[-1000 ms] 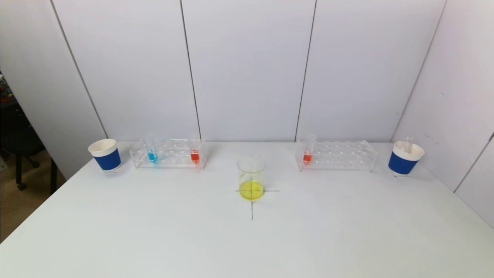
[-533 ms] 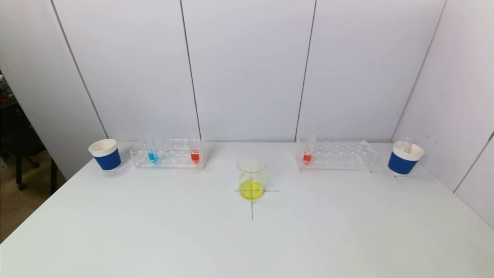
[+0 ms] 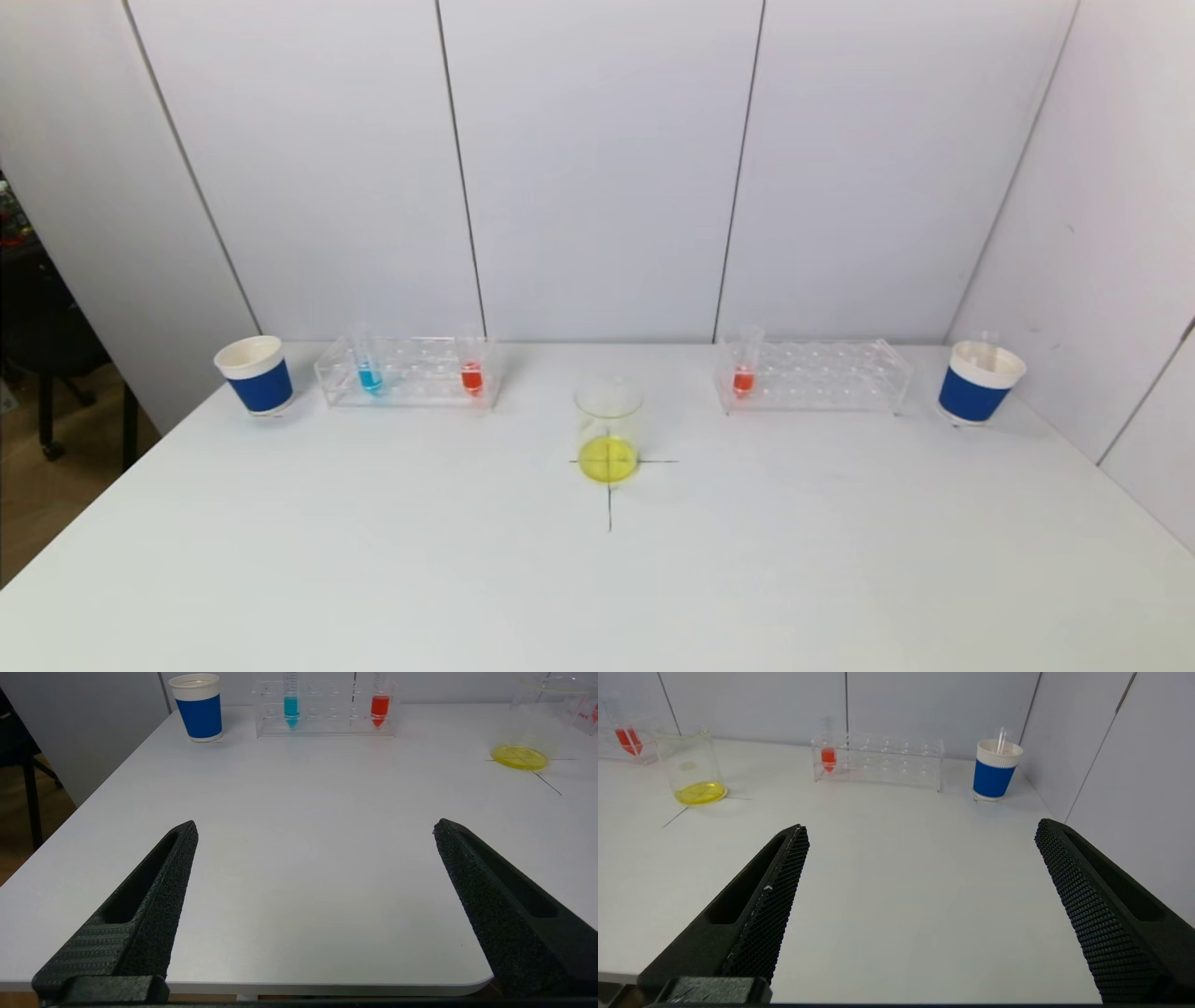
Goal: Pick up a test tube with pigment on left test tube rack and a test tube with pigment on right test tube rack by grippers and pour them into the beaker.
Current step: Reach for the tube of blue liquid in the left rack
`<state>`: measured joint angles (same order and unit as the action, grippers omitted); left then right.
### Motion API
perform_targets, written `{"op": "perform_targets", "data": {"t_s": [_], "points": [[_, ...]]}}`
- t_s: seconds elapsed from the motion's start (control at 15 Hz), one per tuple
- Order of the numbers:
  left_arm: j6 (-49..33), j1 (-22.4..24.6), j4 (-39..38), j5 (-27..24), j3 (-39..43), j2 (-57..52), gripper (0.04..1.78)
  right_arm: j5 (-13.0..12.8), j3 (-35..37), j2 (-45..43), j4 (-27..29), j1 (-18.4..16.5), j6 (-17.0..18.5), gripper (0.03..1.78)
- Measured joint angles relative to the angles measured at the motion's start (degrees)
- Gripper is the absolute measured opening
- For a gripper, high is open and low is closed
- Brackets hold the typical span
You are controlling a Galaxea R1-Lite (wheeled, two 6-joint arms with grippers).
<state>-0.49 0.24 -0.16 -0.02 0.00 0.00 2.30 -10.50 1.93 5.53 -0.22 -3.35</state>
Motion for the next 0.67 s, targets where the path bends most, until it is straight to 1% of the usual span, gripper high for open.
{"op": "perform_targets", "data": {"t_s": [0.07,0.13,0.27,0.33,0.4,0.47,0.67], "points": [[0.0,0.0,0.0,0.0,0.0,0.0,1.76,0.0,1.6,-0.7,-2.4,0.0,-0.5,1.76],[0.0,0.0,0.0,0.0,0.0,0.0,1.76,0.1,3.6,-1.3,-5.9,0.0,-1.0,1.76],[0.0,0.0,0.0,0.0,0.0,0.0,1.76,0.4,8.2,-1.8,-14.7,0.0,-1.7,1.76],[0.0,0.0,0.0,0.0,0.0,0.0,1.76,0.6,9.3,-1.9,-18.7,0.0,-2.1,1.76],[0.0,0.0,0.0,0.0,0.0,0.0,1.76,0.5,9.9,-1.9,-19.3,0.0,-2.4,1.76],[0.0,0.0,0.0,0.0,0.0,0.0,1.76,0.1,10.2,-2.0,-17.5,0.0,-2.5,1.76],[0.0,0.0,0.0,0.0,0.0,0.0,1.76,-0.6,10.4,-2.0,-6.6,0.0,-2.4,1.76]]}}
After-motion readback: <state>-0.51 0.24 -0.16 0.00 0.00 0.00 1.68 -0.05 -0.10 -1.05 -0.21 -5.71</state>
